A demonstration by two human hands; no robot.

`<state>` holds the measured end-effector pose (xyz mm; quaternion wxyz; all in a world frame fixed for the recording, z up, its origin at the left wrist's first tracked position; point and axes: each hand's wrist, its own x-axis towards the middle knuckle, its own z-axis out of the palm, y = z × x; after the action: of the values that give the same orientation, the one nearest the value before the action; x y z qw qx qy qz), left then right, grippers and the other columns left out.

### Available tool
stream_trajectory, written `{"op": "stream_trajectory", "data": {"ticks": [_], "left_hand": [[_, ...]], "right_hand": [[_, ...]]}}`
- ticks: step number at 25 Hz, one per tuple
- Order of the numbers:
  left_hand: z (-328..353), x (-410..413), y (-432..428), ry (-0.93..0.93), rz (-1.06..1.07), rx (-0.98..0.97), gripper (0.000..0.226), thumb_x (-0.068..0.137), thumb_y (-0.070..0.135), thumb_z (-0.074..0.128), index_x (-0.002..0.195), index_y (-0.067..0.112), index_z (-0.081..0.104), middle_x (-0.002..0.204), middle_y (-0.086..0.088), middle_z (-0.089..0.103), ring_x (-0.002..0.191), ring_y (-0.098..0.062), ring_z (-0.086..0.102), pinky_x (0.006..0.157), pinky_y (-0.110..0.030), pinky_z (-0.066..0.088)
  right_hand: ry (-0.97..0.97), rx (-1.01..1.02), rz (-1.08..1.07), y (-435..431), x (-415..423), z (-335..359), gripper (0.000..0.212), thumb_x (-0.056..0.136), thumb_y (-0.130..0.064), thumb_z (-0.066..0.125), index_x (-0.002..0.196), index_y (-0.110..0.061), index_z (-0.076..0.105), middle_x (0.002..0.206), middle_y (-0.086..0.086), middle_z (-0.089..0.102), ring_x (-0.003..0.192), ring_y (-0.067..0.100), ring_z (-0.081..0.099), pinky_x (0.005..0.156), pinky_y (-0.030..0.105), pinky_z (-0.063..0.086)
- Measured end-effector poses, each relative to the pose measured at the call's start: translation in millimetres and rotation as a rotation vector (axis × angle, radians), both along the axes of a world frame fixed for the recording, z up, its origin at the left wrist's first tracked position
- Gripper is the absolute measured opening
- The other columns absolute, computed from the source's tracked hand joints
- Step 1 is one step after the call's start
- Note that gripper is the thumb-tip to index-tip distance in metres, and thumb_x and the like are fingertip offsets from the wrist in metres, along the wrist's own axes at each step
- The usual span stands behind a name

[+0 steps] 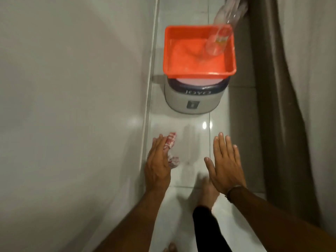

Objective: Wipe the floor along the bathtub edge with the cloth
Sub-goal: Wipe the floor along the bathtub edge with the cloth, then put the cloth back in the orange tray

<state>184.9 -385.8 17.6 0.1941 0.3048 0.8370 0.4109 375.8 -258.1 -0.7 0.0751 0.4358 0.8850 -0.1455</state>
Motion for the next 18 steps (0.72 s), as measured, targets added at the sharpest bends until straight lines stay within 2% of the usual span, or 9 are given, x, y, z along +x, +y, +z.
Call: {"op": "stream_trajectory", "data": {"ticks": [2,4,6,8,10,12,15,18], "left_hand": [[43,-32,58,0.078,-0.012,0.047,0.083,0.100,0.070,0.028,0.153,0.011,0.053,0.159,-0.005,0.052,0.151,-0.026,0.046,0.121,-0.043,0.043],[79,-68,125,0.155,-0.029,0.077,0.087,0.098,0.072,0.025,0.152,0.011,0.055,0.159,-0.009,0.054,0.151,-0.026,0.046,0.120,-0.038,0.042],[99,-101,192,0.207,-0.060,0.075,0.073,0.099,0.055,0.031,0.152,0.011,0.054,0.159,-0.013,0.055,0.151,-0.032,0.046,0.122,-0.047,0.041],[105,-127,252,0.272,-0.146,-0.001,0.062,0.099,0.038,0.053,0.153,0.010,0.052,0.160,-0.015,0.052,0.153,-0.036,0.043,0.126,-0.052,0.036],[97,-145,311,0.306,-0.248,-0.131,0.080,0.088,0.020,0.081,0.158,0.011,0.045,0.167,-0.012,0.043,0.158,-0.032,0.034,0.130,-0.050,0.030],[76,-158,358,0.361,-0.301,-0.214,0.093,0.081,0.014,0.089,0.161,0.013,0.040,0.171,-0.010,0.037,0.161,-0.029,0.027,0.131,-0.046,0.028],[28,-167,407,0.384,-0.345,-0.348,0.093,0.090,0.023,0.082,0.166,0.018,0.028,0.175,-0.008,0.028,0.164,-0.029,0.018,0.132,-0.048,0.019],[-17,-171,422,0.387,-0.465,-0.534,0.074,0.107,0.037,0.053,0.169,0.020,0.015,0.179,-0.009,0.013,0.165,-0.034,0.002,0.134,-0.054,0.003]], "right_hand": [[0.024,0.005,-0.021,39,-22,28,0.083,0.106,-0.060,0.007,0.173,-0.013,-0.003,0.182,0.010,-0.015,0.169,0.030,-0.015,0.136,0.048,-0.007],[0.061,0.053,-0.024,82,-46,42,0.081,0.108,-0.057,0.013,0.174,-0.011,0.003,0.183,0.011,-0.009,0.169,0.032,-0.011,0.136,0.049,-0.005],[0.063,0.090,-0.013,125,-72,46,0.079,0.110,-0.055,0.021,0.174,-0.009,0.011,0.182,0.012,-0.002,0.169,0.032,-0.005,0.136,0.052,0.001],[0.085,0.101,0.010,163,-93,44,0.079,0.110,-0.054,0.026,0.174,-0.008,0.014,0.183,0.013,0.004,0.169,0.031,-0.001,0.137,0.055,0.007],[0.089,0.143,0.041,198,-110,35,0.081,0.110,-0.054,0.031,0.174,-0.007,0.015,0.183,0.014,0.009,0.169,0.031,0.001,0.136,0.056,0.011],[0.100,0.161,0.061,224,-129,25,0.081,0.110,-0.054,0.035,0.173,-0.006,0.019,0.182,0.015,0.013,0.169,0.033,0.007,0.136,0.057,0.012],[0.099,0.184,0.036,251,-150,6,0.079,0.108,-0.054,0.035,0.170,-0.005,0.030,0.180,0.019,0.024,0.167,0.039,0.021,0.134,0.060,0.019],[0.089,0.185,0.041,260,-155,-9,0.080,0.107,-0.054,0.039,0.170,-0.005,0.031,0.179,0.019,0.025,0.166,0.040,0.023,0.133,0.062,0.021]]}}
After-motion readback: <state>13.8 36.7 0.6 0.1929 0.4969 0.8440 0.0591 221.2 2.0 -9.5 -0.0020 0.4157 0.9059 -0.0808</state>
